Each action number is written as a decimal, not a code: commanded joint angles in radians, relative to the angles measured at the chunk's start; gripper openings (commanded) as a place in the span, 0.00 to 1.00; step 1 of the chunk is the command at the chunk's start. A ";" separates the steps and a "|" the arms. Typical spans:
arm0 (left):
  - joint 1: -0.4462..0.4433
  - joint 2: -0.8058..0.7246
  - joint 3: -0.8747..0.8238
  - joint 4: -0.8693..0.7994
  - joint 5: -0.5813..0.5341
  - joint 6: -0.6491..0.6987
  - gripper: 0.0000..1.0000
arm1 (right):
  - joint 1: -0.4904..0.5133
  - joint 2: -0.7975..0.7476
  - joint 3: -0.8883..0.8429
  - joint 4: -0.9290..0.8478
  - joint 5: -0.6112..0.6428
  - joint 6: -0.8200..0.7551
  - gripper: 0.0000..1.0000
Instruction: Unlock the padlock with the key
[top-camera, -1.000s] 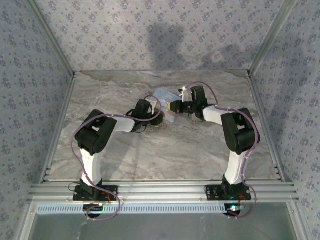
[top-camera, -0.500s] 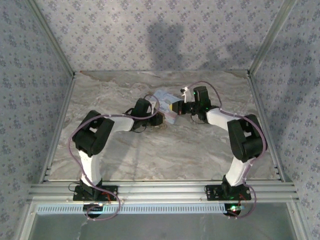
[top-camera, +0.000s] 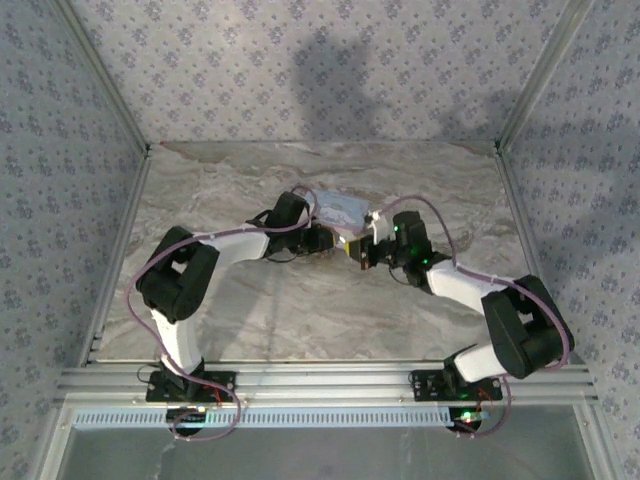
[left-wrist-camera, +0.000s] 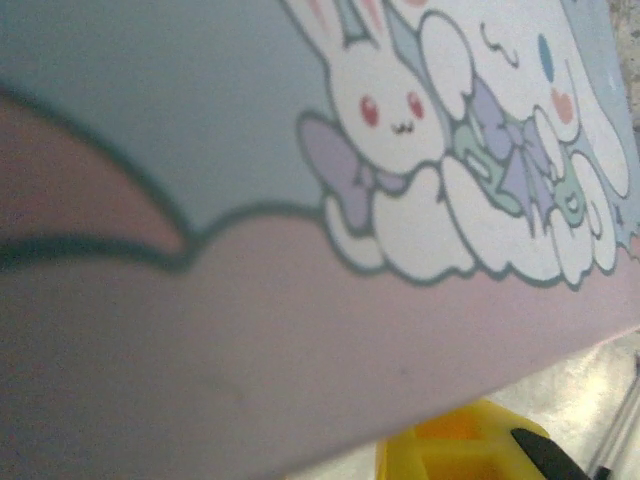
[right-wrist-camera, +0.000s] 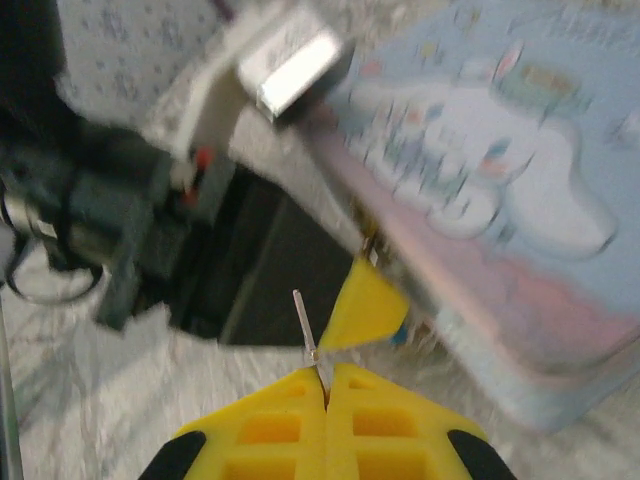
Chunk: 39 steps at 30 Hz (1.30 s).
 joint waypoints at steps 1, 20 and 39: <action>-0.007 -0.046 0.035 -0.015 0.044 -0.076 0.15 | 0.053 -0.030 -0.067 0.087 0.104 -0.037 0.00; -0.011 -0.052 0.043 -0.026 0.044 -0.116 0.15 | 0.091 0.189 -0.133 0.354 0.204 -0.016 0.00; -0.011 -0.047 0.049 -0.028 0.046 -0.115 0.13 | 0.074 0.305 -0.101 0.487 0.173 0.034 0.00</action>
